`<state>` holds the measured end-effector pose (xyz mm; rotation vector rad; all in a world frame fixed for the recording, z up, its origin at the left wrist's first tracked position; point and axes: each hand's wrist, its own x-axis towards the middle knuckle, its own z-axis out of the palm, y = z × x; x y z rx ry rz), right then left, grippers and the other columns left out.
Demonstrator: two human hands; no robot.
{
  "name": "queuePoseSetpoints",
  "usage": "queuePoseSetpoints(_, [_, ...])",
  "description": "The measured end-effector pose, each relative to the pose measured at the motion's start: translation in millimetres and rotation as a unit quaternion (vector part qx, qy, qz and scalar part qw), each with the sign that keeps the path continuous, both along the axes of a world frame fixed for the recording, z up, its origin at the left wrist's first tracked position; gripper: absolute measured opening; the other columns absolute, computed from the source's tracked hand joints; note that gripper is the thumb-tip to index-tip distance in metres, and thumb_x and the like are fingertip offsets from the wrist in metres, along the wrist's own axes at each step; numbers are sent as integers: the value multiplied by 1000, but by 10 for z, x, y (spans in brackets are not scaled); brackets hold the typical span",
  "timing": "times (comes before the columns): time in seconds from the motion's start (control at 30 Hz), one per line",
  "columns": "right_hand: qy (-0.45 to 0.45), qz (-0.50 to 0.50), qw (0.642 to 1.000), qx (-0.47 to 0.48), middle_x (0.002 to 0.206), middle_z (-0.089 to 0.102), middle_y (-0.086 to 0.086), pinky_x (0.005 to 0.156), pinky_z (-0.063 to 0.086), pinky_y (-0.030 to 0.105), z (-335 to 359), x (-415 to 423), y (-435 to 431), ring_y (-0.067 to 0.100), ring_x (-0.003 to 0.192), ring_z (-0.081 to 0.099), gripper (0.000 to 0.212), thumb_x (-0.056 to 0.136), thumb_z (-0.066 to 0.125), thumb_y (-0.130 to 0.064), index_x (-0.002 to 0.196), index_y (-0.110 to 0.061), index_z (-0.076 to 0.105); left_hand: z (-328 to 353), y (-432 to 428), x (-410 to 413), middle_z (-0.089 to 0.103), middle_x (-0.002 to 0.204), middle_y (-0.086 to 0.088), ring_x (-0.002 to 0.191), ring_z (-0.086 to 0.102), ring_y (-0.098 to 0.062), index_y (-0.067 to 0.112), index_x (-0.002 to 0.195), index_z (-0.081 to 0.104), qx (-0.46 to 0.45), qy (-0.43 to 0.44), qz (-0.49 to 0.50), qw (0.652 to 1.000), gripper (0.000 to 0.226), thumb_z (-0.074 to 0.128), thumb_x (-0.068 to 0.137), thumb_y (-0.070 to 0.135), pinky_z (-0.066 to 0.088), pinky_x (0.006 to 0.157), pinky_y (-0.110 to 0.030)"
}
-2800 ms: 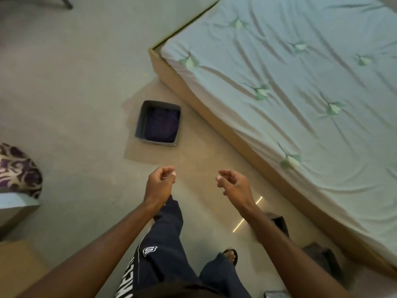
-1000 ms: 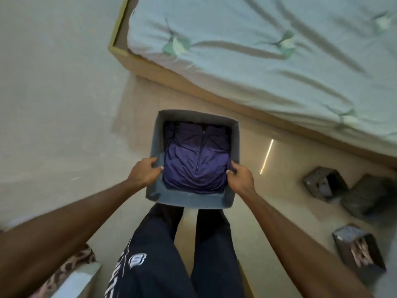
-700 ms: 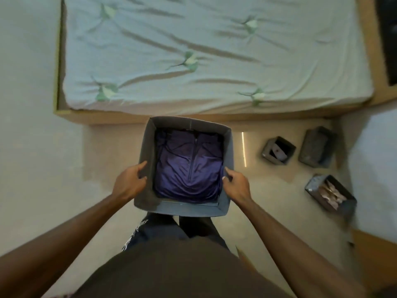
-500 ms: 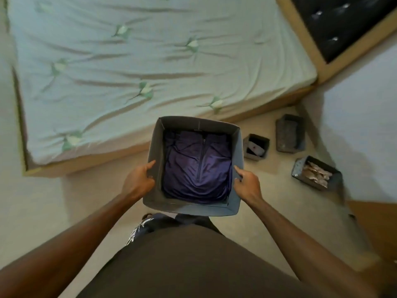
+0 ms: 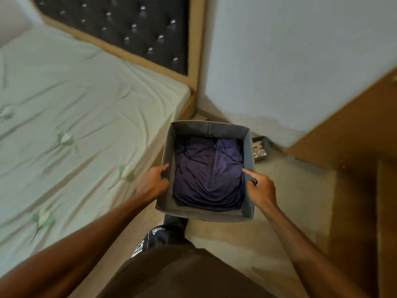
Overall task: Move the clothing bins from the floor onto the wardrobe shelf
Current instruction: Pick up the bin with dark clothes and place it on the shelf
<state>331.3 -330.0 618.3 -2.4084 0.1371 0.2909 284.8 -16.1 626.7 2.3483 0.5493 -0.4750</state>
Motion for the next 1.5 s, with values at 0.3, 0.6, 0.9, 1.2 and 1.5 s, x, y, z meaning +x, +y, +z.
queuePoseSetpoints(0.3, [-43, -261, 964, -20, 92, 75, 12, 55, 46, 18, 199, 598, -1166, 10, 59, 63, 46, 88, 48, 1, 123, -24, 67, 322, -1367, 2198, 67, 125, -9, 110, 64, -32, 38, 139, 49, 9, -35, -258, 965, 68, 53, 74, 17, 54, 89, -37])
queuePoseSetpoints(0.6, [-98, -403, 910, 24, 71, 63, -9, 40, 32, 7, 417, 822, -2668, -5, 41, 48, 39, 93, 49, -1, 121, -20, 67, 571, -3465, 3230, 67, 124, -12, 113, 63, -33, 31, 136, 54, -34, -105, -383, 917, 60, 54, 81, 9, 50, 91, -37])
queuePoseSetpoints(0.9, [-169, -493, 853, -21, 51, 48, -2, 38, 22, 14, 1031, 842, -4413, 8, 33, 37, 34, 97, 46, -6, 115, -25, 67, 1095, -5707, 3745, 66, 127, -3, 113, 64, -28, 36, 133, 56, -115, -188, -448, 866, 55, 51, 84, 12, 49, 98, -37])
queuePoseSetpoints(1.2, [-206, -599, 770, -73, 95, 72, -1, 51, 44, 22, 1369, 618, -5910, 7, 53, 59, 37, 93, 47, -5, 115, -24, 70, 1355, -7786, 3878, 64, 130, 2, 115, 63, -26, 38, 131, 55, -211, -158, -550, 792, 56, 41, 78, 33, 54, 95, -45])
queuePoseSetpoints(1.5, [-164, -709, 678, -102, 125, 67, 5, 90, 48, 27, 1407, 509, -7324, 25, 115, 62, 39, 90, 50, -4, 116, -25, 69, 1463, -9958, 3989, 69, 123, -5, 98, 68, -31, 36, 133, 55, -142, -215, -694, 672, 46, 45, 92, 19, 56, 83, -37])
